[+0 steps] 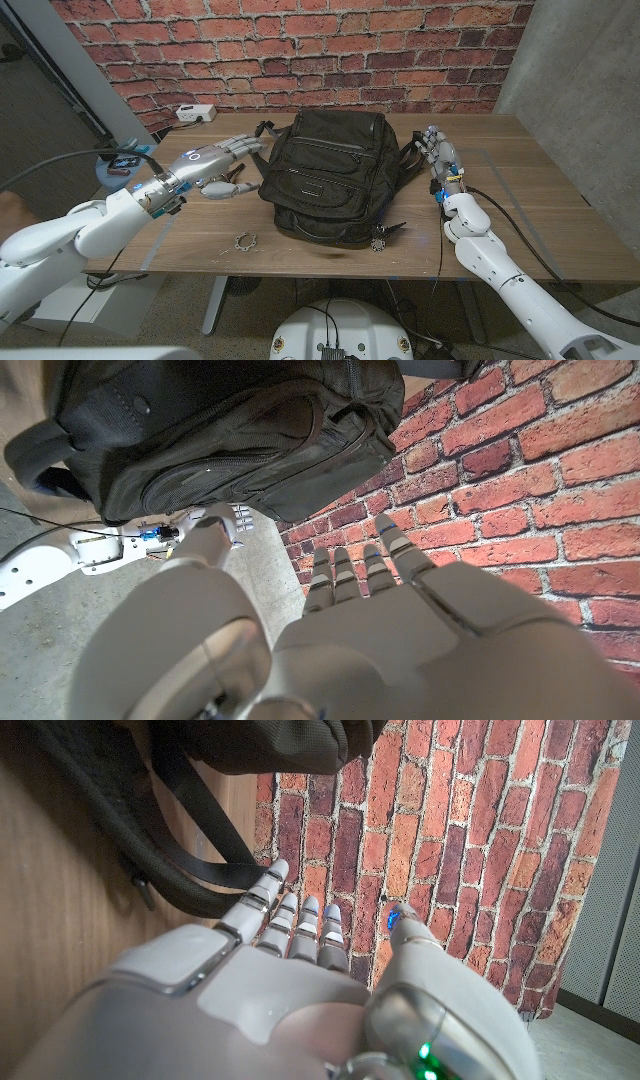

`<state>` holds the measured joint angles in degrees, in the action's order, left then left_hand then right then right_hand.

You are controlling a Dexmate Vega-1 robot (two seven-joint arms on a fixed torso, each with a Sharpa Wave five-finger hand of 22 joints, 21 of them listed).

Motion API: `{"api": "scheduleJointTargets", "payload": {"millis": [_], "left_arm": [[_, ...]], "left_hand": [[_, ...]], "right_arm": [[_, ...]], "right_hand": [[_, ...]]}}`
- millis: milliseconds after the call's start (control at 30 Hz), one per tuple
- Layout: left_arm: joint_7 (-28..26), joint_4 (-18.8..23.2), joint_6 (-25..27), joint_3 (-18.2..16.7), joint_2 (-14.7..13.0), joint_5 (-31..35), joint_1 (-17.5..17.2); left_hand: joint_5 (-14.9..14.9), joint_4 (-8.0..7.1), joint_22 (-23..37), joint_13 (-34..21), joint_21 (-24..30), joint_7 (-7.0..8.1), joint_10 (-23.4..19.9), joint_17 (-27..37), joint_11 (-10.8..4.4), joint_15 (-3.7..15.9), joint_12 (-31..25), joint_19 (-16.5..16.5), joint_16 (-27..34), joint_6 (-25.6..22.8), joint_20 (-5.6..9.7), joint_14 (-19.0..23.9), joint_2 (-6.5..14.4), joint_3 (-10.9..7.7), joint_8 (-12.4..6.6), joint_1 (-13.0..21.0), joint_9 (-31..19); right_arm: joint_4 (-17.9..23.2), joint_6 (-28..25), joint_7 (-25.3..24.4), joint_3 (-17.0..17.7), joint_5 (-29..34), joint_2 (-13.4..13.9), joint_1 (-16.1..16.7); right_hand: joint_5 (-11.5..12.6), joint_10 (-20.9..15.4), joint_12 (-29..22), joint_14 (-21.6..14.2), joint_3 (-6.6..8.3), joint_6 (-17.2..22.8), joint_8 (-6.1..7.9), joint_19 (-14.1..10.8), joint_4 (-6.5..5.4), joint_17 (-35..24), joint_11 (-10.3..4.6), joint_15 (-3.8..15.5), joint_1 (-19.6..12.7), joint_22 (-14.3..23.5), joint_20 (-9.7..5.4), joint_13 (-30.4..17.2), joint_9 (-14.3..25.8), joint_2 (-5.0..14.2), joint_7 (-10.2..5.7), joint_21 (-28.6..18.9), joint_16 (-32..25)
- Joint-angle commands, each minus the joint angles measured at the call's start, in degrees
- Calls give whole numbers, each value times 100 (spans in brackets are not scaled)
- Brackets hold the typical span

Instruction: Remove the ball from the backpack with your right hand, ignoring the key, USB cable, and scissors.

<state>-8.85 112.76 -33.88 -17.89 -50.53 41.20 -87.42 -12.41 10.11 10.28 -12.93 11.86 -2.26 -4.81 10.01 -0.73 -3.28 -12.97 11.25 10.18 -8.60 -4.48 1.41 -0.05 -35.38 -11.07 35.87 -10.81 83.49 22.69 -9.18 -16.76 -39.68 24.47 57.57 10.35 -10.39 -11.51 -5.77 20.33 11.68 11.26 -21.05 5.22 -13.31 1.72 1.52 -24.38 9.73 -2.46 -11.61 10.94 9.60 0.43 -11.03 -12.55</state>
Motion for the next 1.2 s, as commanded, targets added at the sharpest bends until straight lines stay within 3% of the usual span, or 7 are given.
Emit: {"api": "scheduleJointTargets", "payload": {"millis": [33, 533, 1200], "left_arm": [[241, 341, 3, -361, 136, 291, -311], [659, 711, -133, -807, 405, 719, -488], [480, 915, -173, -1034, 583, 1674, -488]], "left_hand": [[26, 30, 8, -33, -10, -30, 35, 16, -20, -20, -33, -12, 12, 12, 43, -10, -25, -5, -13, 70, -26], [42, 5, 13, -59, -40, -45, 177, 20, 19, -49, -12, -97, -9, 163, 65, -124, -61, 11, 28, 163, -28], [31, 34, 16, -82, -36, 6, 217, 23, -11, -47, -39, -109, 12, 225, 109, -130, -46, -34, 14, 372, -30]], "right_arm": [[3, 119, -22, 66, -138, -120, 97], [-193, 279, 77, 115, -268, -263, 41], [-275, 538, 124, 176, -364, -421, 117]], "right_hand": [[14, -41, -38, -40, 19, 17, 25, -58, 29, -16, 43, 9, -73, 15, -103, -8, 13, 33, 8, -33, -28], [18, -47, -38, -58, 28, 22, 24, -69, 35, -19, 35, 8, -82, 16, -96, -10, 13, 33, 13, -35, -41], [25, -59, -41, -72, 45, 32, 24, -75, 40, -26, 71, -10, -94, 17, -94, -14, 14, 43, 22, -35, -56]]}}
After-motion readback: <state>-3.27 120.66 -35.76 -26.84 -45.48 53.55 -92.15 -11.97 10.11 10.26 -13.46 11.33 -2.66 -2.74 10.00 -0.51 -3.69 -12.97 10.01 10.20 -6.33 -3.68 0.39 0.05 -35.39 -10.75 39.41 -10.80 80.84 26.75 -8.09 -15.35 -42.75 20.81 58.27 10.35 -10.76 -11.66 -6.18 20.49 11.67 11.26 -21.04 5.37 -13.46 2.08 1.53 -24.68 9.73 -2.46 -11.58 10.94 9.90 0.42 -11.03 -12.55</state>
